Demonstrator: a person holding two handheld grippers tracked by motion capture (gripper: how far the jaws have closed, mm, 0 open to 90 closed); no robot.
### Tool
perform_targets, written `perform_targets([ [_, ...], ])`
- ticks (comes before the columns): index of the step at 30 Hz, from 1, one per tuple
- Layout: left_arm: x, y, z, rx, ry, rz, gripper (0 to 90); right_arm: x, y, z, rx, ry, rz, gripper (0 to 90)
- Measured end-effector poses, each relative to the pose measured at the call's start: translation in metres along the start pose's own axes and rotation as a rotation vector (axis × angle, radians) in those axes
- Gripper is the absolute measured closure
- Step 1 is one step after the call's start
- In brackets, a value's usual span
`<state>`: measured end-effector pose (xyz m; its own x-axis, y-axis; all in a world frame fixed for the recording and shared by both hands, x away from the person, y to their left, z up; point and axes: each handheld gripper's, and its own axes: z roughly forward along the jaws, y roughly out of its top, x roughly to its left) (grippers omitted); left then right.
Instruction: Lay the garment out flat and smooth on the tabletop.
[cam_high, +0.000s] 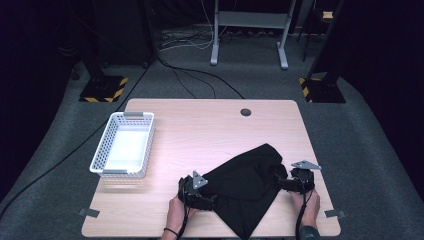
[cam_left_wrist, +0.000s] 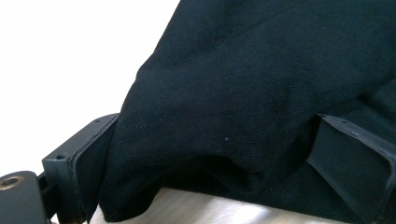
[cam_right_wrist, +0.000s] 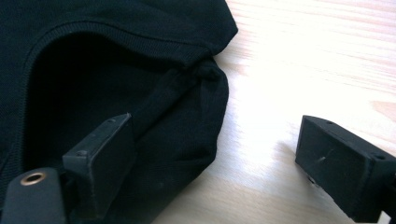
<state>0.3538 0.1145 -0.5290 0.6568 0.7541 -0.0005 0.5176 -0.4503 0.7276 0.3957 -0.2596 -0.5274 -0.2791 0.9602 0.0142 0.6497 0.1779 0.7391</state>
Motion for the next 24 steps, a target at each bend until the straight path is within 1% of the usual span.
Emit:
perform_targets([
  [2, -0.0008, 0.0001, 0.0003, -0.002, -0.007, 0.007, 4.8, -0.0021, -0.0017, -0.0015, -0.003, 0.002, -0.002, 11.1],
  [5, -0.0012, 0.0004, 0.0008, -0.003, -0.01, 0.004, 4.8, -0.0045, -0.0035, -0.0037, -0.003, 0.01, -0.012, 11.3],
  [8, -0.0014, 0.0004, 0.0008, -0.003, -0.009, 0.004, 4.7, -0.0035, -0.0036, -0.0038, -0.003, 0.002, -0.007, 11.2],
  [10, -0.0018, 0.0003, 0.0004, -0.005, -0.003, 0.013, 4.8, -0.0031, -0.0037, -0.0039, -0.004, -0.001, -0.008, 11.3],
  [13, -0.0019, 0.0, 0.0, -0.004, 0.0, 0.012, 4.8, -0.0032, -0.0036, -0.0038, -0.004, 0.004, -0.009, 11.4],
  [17, -0.004, -0.0009, -0.0011, -0.012, 0.012, 0.019, 4.8, -0.0034, -0.0034, -0.0038, -0.006, 0.019, -0.019, 12.8],
  [20, -0.0029, -0.0014, -0.0015, -0.01, -0.003, 0.013, 3.8, -0.0039, -0.0027, -0.0031, -0.007, 0.032, -0.026, 13.2],
  [22, -0.0028, -0.0014, -0.0019, -0.008, -0.002, 0.018, 3.0, -0.0049, -0.0019, -0.0024, -0.007, 0.047, -0.04, 13.3],
  [24, -0.0032, -0.0011, -0.0026, -0.007, 0.007, 0.017, 2.1, -0.0063, -0.0009, -0.0015, -0.007, 0.067, -0.051, 13.2],
])
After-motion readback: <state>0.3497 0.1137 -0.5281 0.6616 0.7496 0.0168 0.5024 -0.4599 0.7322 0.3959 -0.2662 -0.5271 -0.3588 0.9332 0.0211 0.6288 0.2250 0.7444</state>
